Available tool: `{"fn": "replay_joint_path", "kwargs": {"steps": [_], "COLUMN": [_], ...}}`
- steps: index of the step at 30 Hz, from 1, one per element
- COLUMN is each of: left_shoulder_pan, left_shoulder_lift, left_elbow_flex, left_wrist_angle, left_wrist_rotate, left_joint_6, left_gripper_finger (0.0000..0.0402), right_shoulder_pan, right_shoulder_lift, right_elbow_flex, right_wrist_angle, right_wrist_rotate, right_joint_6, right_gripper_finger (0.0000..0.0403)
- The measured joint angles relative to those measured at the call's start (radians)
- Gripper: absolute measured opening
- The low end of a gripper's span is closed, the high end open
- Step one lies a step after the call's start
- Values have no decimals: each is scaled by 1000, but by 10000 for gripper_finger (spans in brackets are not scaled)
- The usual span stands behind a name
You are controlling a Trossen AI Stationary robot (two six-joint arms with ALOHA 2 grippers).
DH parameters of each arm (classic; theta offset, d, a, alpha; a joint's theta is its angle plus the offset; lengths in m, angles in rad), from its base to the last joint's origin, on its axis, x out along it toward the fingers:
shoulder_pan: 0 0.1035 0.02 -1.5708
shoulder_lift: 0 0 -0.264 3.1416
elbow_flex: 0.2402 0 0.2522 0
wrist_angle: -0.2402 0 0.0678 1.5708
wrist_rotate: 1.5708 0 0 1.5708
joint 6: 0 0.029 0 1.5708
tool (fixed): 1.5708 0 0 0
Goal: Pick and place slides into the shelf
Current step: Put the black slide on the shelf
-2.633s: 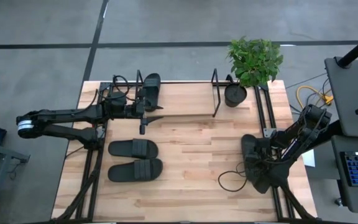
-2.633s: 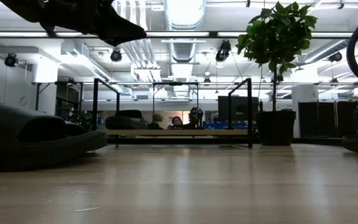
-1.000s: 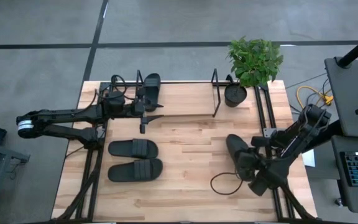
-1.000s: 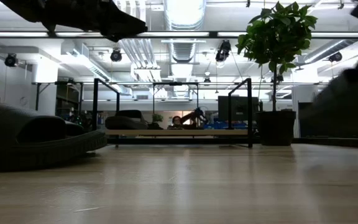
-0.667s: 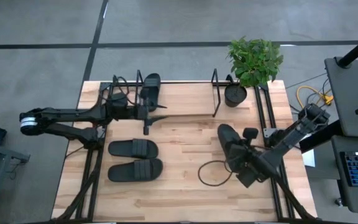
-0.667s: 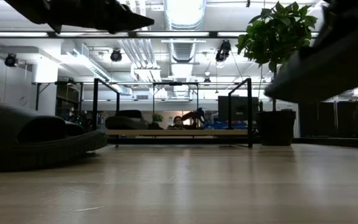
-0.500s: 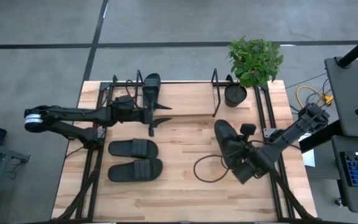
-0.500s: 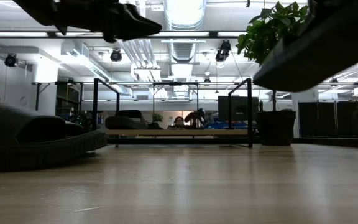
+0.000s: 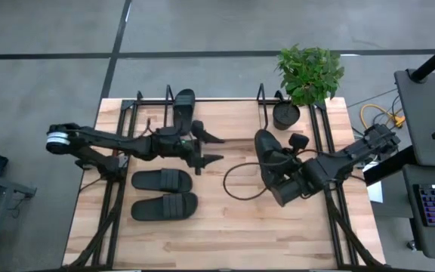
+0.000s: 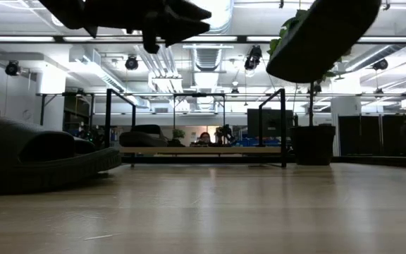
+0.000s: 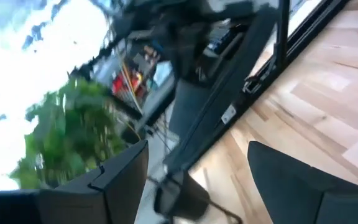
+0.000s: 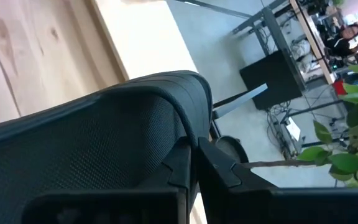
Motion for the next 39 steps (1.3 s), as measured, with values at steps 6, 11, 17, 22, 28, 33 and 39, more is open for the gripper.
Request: {"fn": "replay_joint_path", "kwargs": {"steps": [6, 11, 17, 22, 28, 33, 39], "left_shoulder_pan": [-58, -97, -137, -139, -139, -132, -123], "left_shoulder_lift": [113, 204, 315, 405, 468, 481, 483], "left_elbow_flex": [63, 136, 261, 353, 408, 436, 436], "left_wrist_angle": [37, 78, 84, 81, 77, 78, 75], "left_wrist_rotate": [-61, -64, -61, -62, -63, -69, -73], "left_joint_6": [105, 152, 217, 264, 270, 272, 272], "left_gripper_finger": [260, 260, 260, 260, 260, 260, 260], "right_shoulder_pan": [-27, -50, -62, -62, -62, -62, -62], "right_shoulder_lift": [0, 0, 0, 0, 0, 0, -1], "right_elbow_flex": [48, 61, 61, 61, 61, 60, 60], "right_wrist_angle": [1, 2, 22, 37, 42, 51, 72], "right_wrist_rotate": [-1, -2, -3, -6, -5, -5, -6], "right_joint_6": [-23, -30, -30, -30, -30, -28, -27], "right_gripper_finger": [8, 8, 8, 8, 8, 8, 8]}}
